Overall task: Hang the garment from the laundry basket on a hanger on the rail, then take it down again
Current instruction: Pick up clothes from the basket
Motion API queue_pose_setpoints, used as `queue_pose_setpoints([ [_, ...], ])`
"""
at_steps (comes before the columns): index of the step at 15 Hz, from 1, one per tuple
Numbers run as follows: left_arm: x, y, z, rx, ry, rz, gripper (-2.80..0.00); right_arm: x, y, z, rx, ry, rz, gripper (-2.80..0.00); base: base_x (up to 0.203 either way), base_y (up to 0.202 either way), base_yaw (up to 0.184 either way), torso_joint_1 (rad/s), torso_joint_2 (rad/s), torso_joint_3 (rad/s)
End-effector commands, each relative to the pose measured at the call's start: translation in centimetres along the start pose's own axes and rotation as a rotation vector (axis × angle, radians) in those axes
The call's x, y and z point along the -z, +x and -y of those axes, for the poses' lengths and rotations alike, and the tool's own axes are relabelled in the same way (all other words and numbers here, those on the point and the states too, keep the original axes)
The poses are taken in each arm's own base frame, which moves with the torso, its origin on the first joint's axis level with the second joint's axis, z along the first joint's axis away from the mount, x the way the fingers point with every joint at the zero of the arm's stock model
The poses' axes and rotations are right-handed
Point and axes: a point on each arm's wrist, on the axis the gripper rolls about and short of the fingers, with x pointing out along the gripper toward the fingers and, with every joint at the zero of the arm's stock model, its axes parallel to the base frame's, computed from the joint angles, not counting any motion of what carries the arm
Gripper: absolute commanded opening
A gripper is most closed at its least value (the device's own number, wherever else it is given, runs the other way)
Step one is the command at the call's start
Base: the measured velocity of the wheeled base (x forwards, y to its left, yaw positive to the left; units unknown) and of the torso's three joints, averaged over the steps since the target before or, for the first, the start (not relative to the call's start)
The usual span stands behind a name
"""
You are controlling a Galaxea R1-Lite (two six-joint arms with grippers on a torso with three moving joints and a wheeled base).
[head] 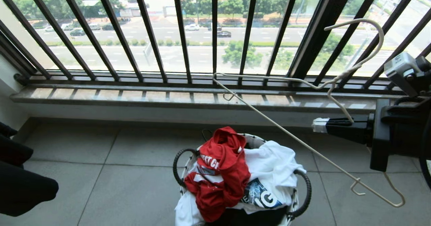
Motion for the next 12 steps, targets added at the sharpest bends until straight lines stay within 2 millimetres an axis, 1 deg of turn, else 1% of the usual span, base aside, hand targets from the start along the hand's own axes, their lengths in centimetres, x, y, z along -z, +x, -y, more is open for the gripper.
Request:
queue_pose_setpoints([
  [1, 0.0, 0.0, 0.0, -0.001, -0.001, 0.0, -2.8, -0.01, -0.02, -0.02, -0.003, -0.002, 0.002, -2.8, 0.0, 0.0, 0.0, 0.0, 0.0, -0.205],
  [6, 0.0, 0.0, 0.0, -0.001, -0.001, 0.0, -2.8, -0.02, 0.06, 0.09, 0.0, 0.004, 0.0, -2.8, 0.0, 0.0, 0.0, 0.004, 0.0, -0.172],
  [12, 0.0, 0.0, 0.0, -0.001, -0.001, 0.0, -2.8, -0.06, 0.18, 0.13, -0.001, 0.017, 0.0, -2.8, 0.0, 0.0, 0.0, 0.002, 0.0, -0.013],
])
